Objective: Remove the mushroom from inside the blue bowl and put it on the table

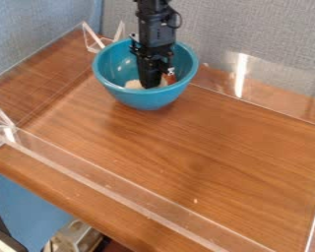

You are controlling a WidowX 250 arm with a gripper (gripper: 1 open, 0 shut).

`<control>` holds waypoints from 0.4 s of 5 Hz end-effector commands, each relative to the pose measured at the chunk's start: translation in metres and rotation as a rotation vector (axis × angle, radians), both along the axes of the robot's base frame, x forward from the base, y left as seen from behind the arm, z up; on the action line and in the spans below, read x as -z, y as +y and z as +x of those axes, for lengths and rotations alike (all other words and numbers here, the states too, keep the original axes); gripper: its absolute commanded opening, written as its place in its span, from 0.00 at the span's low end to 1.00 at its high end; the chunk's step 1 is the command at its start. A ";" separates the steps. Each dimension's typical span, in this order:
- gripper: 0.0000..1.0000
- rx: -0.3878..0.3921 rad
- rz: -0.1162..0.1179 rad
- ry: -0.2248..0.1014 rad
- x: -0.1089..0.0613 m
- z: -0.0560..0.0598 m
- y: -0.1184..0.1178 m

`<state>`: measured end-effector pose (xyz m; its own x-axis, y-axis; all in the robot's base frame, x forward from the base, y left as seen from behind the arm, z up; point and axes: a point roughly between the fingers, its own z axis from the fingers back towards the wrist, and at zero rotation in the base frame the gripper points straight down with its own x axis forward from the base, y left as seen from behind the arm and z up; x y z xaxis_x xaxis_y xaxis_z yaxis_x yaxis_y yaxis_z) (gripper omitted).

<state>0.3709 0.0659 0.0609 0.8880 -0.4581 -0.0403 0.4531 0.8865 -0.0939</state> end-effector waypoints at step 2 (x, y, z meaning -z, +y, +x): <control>0.00 0.052 0.021 -0.125 -0.052 0.002 -0.008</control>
<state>0.3693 0.0598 0.0829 0.8707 -0.4918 -0.0016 0.4907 0.8690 -0.0646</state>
